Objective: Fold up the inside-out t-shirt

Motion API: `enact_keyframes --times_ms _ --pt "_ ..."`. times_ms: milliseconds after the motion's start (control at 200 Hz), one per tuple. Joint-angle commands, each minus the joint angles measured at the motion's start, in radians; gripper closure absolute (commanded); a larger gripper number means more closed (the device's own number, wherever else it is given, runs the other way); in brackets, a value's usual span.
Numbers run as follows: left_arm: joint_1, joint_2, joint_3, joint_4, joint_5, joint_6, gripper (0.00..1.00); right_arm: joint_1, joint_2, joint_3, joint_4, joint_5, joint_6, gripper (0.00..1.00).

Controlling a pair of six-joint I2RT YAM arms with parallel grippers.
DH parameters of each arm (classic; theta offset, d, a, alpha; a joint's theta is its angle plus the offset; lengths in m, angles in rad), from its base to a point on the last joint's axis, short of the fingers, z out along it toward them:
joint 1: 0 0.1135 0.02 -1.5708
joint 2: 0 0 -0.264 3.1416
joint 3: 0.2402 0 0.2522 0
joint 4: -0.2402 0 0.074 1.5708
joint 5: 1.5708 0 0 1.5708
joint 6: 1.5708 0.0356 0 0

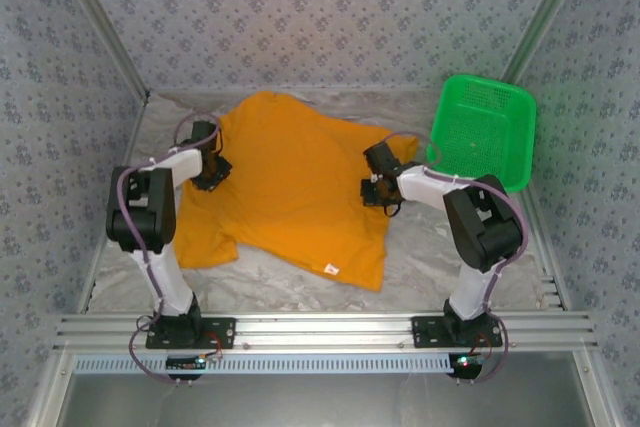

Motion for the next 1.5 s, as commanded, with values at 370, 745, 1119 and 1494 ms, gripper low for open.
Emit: enact_keyframes --times_ms 370,745,1119,1494 --pt "-0.131 0.413 0.661 -0.257 0.216 0.415 0.72 0.530 -0.027 0.133 -0.247 0.071 0.298 0.58" --pt "-0.233 0.060 0.476 -0.107 0.263 0.475 0.45 0.251 -0.462 -0.171 -0.475 0.161 0.505 0.46" --pt "-0.625 -0.472 -0.164 0.220 0.219 0.750 0.40 -0.001 -0.573 -0.356 -0.286 -0.051 0.506 0.53" --pt "-0.988 -0.429 -0.403 0.479 0.265 0.932 0.36 -0.100 -0.535 -0.453 -0.146 -0.073 0.534 0.81"
